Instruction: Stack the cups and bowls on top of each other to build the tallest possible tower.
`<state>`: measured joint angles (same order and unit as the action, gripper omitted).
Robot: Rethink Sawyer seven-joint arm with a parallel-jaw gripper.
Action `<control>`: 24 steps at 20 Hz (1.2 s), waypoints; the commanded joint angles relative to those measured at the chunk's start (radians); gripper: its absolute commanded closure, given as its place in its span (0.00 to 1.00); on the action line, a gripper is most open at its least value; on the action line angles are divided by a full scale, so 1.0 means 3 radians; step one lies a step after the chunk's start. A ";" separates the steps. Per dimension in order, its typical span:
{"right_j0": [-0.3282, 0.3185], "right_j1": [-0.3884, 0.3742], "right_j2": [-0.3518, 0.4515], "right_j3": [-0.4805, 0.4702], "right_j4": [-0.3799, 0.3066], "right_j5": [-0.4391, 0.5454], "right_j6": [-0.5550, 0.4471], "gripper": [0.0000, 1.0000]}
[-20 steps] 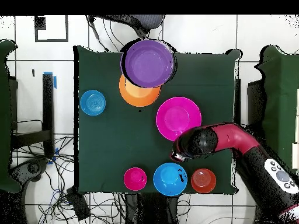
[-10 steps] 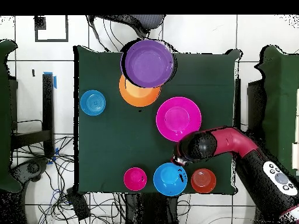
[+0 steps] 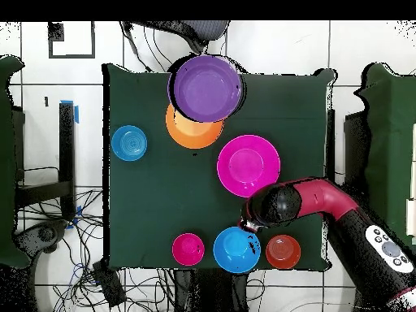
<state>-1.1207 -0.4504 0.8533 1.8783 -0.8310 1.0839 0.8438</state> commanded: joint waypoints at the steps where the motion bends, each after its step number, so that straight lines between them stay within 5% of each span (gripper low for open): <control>1: 0.0087 0.0303 -0.0258 -0.0004 -0.0311 0.0128 -0.0855 0.00; 12: 0.0251 0.0696 -0.0448 -0.0222 -0.0435 0.0053 -0.0703 0.00; 24: 0.0245 0.0628 -0.0418 -0.0262 -0.0424 0.0066 -0.0741 0.00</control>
<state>-1.0884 -0.2747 0.7618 1.8772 -0.8991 1.0837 0.8438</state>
